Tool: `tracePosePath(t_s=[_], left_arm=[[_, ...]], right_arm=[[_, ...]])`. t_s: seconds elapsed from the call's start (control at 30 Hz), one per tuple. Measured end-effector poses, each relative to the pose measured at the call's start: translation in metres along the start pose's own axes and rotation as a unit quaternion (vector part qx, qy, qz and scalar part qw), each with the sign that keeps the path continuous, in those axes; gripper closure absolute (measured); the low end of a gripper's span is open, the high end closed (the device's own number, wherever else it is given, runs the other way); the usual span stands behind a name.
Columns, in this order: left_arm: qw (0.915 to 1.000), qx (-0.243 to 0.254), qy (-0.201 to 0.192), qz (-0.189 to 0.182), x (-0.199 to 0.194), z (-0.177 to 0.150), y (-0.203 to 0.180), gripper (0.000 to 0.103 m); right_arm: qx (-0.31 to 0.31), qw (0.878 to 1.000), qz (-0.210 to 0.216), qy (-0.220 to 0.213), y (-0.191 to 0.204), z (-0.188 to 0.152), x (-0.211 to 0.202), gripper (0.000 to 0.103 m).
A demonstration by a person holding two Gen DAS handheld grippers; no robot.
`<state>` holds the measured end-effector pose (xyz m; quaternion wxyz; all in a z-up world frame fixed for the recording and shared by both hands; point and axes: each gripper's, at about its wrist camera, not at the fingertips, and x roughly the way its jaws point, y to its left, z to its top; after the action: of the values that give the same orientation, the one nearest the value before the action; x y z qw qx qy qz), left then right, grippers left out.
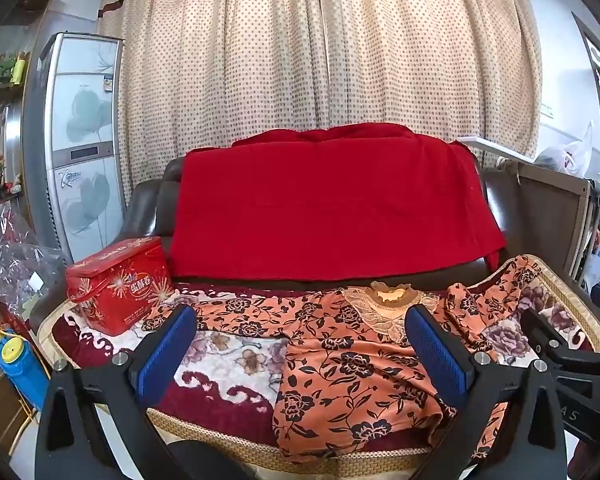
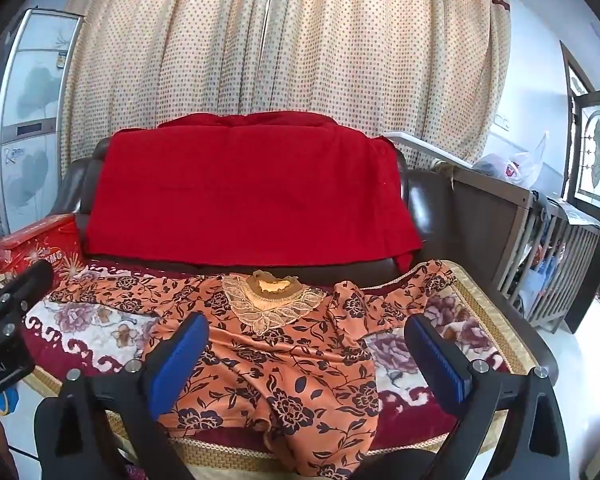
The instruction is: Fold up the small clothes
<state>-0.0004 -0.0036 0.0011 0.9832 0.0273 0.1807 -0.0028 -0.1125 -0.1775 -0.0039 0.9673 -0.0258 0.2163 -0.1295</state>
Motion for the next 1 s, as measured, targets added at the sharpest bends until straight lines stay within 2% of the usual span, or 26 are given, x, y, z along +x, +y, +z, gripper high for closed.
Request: tracePosePath(t_s=[0.27,0.47,0.9,1.0], left_arm=[[1.0000,-0.002,-0.007,-0.003,-0.007,0.006,-0.008,0.000],[0.9998,0.006,-0.017,-0.005,-0.010,0.003,0.000,0.000],[0.9984,-0.004,-0.056,-0.007,-0.012,-0.002,-0.001,0.000],[0.9986,-0.001,-0.053,-0.006,-0.012,-0.002,-0.002,0.000]], right_arm=[[0.002,1.000,-0.002,-0.002,-0.007,0.003,0.001,0.003],[-0.004,1.000,-0.006,-0.010,-0.007,0.003,0.000,0.003],[0.001,1.000,-0.002,0.000,-0.007,0.001,-0.002,0.003],[0.004,1.000,-0.001,0.003,-0.008,0.001,-0.001,0.003]])
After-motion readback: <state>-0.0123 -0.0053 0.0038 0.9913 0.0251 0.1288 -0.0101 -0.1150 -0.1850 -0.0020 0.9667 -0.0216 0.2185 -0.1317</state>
